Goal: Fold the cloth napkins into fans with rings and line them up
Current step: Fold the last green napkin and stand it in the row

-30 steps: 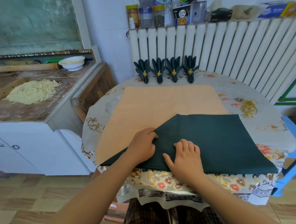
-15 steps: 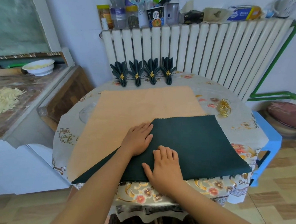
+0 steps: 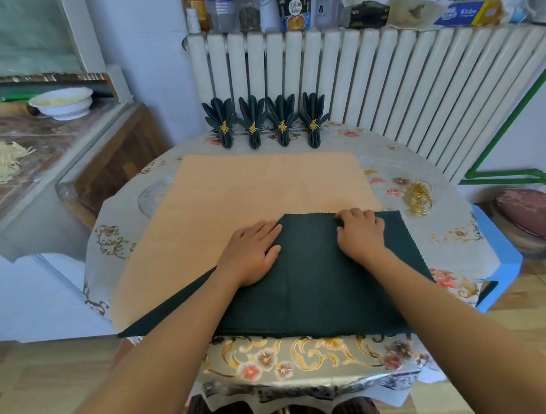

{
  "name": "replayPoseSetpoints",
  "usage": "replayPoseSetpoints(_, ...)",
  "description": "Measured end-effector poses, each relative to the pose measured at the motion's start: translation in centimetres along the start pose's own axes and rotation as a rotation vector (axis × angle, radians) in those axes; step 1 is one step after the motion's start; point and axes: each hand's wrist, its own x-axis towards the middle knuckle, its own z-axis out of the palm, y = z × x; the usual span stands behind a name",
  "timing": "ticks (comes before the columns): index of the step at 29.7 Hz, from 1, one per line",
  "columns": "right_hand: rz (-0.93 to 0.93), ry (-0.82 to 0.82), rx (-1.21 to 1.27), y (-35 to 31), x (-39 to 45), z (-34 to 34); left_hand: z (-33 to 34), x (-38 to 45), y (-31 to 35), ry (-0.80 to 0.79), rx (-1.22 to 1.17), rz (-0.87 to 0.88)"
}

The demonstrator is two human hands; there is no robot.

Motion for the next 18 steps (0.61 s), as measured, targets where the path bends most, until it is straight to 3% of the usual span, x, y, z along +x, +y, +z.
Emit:
replayPoseSetpoints(11,0.080,-0.299,-0.229,4.4,4.2,-3.5,0.0,0.0,0.0,0.008,-0.002,-0.003)
replayPoseSetpoints(15,0.136,-0.226,-0.255,5.5,3.4,-4.6,0.1,0.0,-0.2,0.002,0.000,-0.007)
replayPoseSetpoints(18,0.164,-0.080,-0.115,5.5,1.0,-6.0,0.1,-0.1,-0.3,-0.001,-0.008,-0.005)
